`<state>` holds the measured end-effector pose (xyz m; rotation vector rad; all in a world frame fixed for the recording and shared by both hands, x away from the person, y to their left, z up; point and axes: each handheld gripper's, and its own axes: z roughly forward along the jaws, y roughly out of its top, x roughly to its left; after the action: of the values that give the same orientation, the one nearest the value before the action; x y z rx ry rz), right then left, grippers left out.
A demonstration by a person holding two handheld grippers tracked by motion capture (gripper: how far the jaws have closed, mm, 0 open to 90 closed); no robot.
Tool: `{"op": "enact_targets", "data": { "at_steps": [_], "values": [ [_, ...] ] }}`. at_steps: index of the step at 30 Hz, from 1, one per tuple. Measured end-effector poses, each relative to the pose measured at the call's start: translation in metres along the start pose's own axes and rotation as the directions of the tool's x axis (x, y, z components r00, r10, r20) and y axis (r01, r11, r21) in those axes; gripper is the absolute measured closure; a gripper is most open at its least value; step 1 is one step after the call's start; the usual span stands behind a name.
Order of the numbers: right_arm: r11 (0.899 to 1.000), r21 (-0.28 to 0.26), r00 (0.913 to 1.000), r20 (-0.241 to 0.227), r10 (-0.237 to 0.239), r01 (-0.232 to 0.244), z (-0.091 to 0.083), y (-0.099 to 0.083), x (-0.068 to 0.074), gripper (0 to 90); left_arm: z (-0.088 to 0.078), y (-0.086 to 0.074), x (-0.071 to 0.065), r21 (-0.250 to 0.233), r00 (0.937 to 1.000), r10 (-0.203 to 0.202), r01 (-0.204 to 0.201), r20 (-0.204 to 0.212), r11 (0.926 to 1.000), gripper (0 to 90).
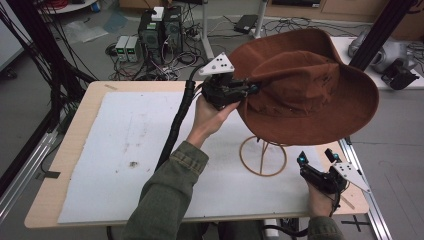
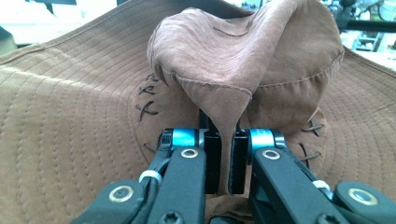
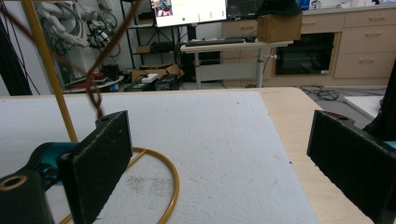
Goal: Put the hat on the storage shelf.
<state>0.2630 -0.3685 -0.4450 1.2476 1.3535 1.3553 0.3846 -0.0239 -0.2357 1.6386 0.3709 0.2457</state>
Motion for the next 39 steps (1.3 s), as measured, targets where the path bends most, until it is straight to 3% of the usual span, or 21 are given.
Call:
{"op": "enact_targets", "data": {
  "at_steps": [9,18,22,28,33,39],
  "values": [
    [1.0,0.0,1.0,-0.003,-0.004,0.004,0.0,0.0,0.001,6.0,0.009,-0.012,-0.006,0.094,0.9998,-0.013,0.012,0.015,0.9955,88.1],
    [1.0,0.004,1.0,-0.003,0.001,-0.001,0.0,-0.001,0.002,6.0,0.008,-0.024,-0.013,0.124,0.9997,0.005,-0.008,0.024,0.9922,87.8],
    [1.0,0.003,1.0,-0.002,0.003,-0.003,0.0,-0.001,0.002,6.0,0.007,-0.03,-0.012,0.107,0.9998,-0.007,0.005,0.017,0.9942,85.4],
    [1.0,0.006,1.0,-0.002,0.004,-0.004,0.0,-0.001,0.002,6.0,0.004,-0.038,-0.016,0.102,0.9996,0.023,-0.024,0.015,0.9945,84.6],
    [1.0,0.006,1.0,-0.001,0.003,-0.003,0.0,-0.001,0.002,6.0,0.003,-0.043,-0.019,0.093,0.9996,0.022,-0.023,0.015,0.9954,82.1],
    [1.0,0.01,1.0,-0.001,0.0,0.0,0.001,-0.002,0.003,6.0,0.001,-0.045,-0.018,0.087,0.9996,0.023,-0.024,0.017,0.9959,70.3]
  ]
}}
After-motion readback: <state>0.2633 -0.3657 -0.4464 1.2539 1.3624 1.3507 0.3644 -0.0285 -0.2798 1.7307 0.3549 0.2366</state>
